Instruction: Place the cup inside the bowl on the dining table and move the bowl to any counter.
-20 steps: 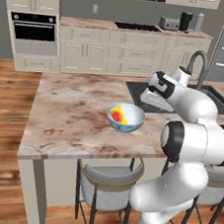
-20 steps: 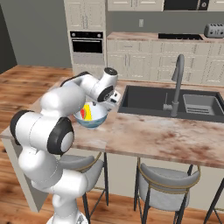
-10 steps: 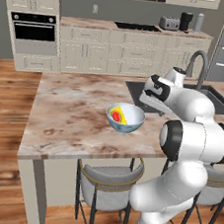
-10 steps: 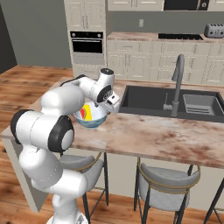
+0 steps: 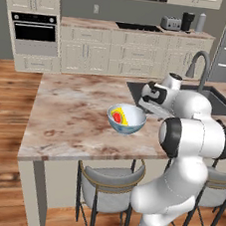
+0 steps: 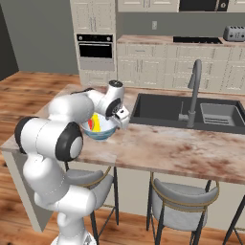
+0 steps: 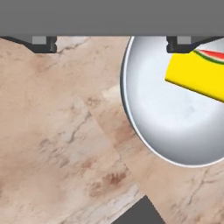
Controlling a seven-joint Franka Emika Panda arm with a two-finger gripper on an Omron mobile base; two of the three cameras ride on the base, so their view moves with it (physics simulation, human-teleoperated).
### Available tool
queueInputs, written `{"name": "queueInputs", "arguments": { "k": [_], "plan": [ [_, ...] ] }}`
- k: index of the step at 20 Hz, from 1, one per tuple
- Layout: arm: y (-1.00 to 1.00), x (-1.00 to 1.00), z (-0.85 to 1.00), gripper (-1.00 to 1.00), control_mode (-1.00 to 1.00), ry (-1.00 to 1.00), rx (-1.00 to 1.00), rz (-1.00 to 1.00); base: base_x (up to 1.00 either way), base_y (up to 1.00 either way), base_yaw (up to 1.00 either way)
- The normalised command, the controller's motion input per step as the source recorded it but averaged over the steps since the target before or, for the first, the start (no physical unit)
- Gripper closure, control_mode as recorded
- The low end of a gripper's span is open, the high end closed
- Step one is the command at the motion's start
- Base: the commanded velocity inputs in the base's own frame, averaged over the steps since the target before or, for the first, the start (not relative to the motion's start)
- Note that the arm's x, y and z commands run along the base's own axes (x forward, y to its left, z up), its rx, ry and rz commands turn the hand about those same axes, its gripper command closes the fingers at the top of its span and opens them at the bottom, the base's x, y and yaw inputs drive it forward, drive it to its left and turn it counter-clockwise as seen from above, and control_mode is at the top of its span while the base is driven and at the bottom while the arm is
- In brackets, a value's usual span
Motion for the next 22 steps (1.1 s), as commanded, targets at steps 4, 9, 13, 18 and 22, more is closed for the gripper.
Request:
{"name": "queueInputs", "arguments": {
  "k": [4,9,13,18,22],
  "plan": [
    [-0.01,0.25,-0.22,-1.00,-1.00,0.00,0.06,-0.04,0.00,0.00,0.00],
    [0.00,0.36,-0.07,-1.00,-1.00,0.00,0.09,0.00,0.00,0.00,0.00],
    [0.00,0.31,-0.01,-1.00,-1.00,0.00,0.07,0.00,0.00,0.00,0.00],
    [0.00,0.22,-0.12,-1.00,-1.00,0.01,0.02,0.00,0.00,0.00,0.00],
    [0.00,0.04,-0.19,-1.00,-1.00,0.05,0.00,0.00,0.00,0.00,0.00]
  ]
}}
